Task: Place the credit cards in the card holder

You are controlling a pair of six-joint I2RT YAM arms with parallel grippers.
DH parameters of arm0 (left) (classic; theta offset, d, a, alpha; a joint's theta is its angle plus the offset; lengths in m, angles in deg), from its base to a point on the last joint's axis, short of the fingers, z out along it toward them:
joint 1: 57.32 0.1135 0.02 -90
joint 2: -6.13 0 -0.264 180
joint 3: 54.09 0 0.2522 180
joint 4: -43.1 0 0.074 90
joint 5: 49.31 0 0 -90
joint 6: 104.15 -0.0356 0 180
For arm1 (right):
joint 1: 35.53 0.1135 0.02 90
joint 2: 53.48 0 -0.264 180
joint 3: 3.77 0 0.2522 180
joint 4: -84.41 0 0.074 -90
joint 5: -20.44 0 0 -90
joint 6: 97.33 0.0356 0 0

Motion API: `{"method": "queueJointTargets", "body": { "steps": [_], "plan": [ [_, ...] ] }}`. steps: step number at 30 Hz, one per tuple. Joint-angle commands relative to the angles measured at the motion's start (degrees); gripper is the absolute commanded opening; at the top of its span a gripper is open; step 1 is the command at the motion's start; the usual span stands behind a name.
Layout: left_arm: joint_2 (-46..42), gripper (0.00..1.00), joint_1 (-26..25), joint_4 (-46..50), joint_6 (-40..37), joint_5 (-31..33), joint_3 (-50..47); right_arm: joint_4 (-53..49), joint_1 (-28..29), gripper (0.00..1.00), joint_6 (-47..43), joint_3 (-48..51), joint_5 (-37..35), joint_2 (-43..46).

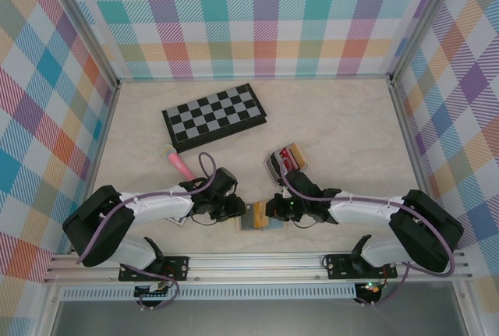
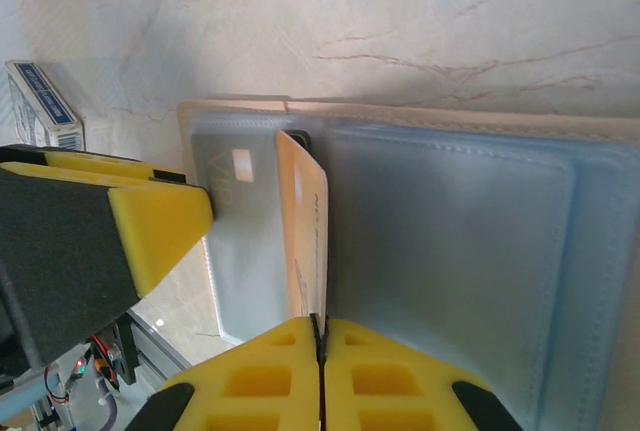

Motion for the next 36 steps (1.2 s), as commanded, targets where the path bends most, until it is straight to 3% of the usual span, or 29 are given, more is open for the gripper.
{"method": "queueJointTargets", "body": {
  "steps": [1, 10, 17, 27, 36],
  "plan": [
    [0.2, 0.32, -1.1, -1.1, 1.1, 0.0, -1.6, -1.6, 0.5, 0.07, 1.6, 2.4, -0.2, -0.3],
    [-0.2, 0.31, -1.3, -3.5, 2.7, -0.8, -2.5, 5.0, 1.8, 0.08, 3.8, 0.1, 0.2, -5.4],
    [-0.6, 0.32, -1.3, -3.3, 2.5, -0.7, -2.4, 4.5, 3.6, 0.12, 3.3, -4.6, 0.1, -9.5],
    [-1.7, 0.32, -1.3, -1.4, 1.7, 0.7, -2.5, -8.8, 4.4, 0.3, -0.3, -9.4, -4.4, -8.3],
    [-1.1, 0.31, -1.3, -1.9, 1.5, 0.3, -2.4, -13.5, 4.4, 0.32, -1.3, -12.9, -4.8, -10.6]
  ]
}}
